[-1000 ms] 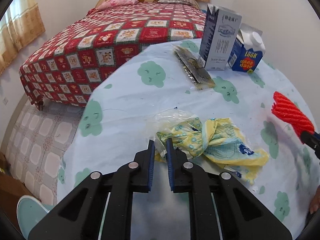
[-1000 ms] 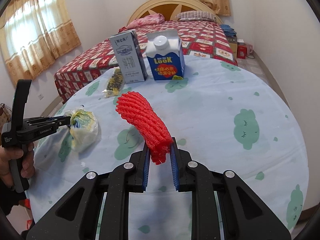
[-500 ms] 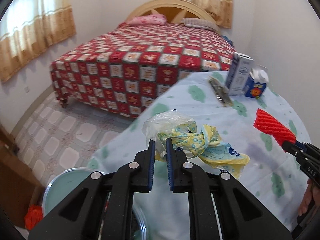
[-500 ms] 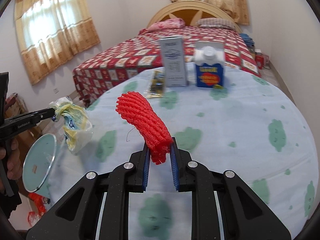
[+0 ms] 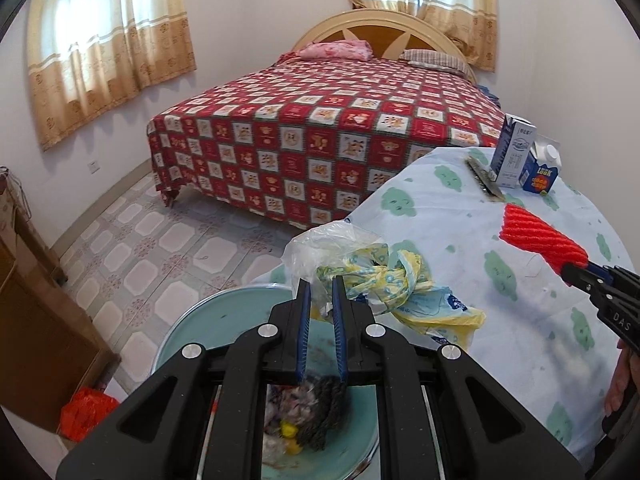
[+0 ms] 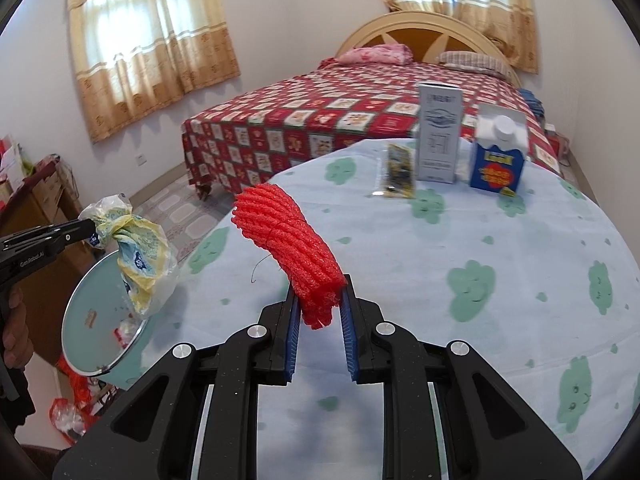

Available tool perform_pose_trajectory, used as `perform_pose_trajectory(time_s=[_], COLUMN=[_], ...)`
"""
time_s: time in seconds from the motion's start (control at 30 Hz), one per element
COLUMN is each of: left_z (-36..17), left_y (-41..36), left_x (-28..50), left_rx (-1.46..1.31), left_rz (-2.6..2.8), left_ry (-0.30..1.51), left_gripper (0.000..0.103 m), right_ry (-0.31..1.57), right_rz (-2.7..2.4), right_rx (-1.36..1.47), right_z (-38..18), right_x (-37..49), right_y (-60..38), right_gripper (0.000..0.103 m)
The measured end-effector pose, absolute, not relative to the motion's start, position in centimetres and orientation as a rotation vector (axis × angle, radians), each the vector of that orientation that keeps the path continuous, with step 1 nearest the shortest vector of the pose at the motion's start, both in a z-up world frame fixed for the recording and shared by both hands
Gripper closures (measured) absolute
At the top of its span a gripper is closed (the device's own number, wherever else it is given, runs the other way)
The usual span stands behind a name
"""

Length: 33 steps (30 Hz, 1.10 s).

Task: Collect trash
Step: 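Carry the yellow wrapper with the left tool while the right tool carries the red mesh over the bin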

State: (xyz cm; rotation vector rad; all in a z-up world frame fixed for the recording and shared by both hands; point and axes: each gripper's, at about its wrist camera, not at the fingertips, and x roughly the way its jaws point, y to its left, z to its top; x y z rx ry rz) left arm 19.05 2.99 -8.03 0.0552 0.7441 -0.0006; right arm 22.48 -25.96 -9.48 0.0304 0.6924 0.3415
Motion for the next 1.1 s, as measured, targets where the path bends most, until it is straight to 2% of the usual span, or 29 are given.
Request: perform_pose_trajectory(time_s=[1.1], left_z=[-8.2], left_y=[11.0], left_x=[14.0], left_rx=[0.046], left_rz=[0.139], left_ry=[0.737], left_gripper=[0.096], right_ry=[0.684], right_rz=[0.503], right_rx=[-0.093], right_z=[-9.5], right_x=[21.0], right_y=[-15.8], right_gripper=[0.083])
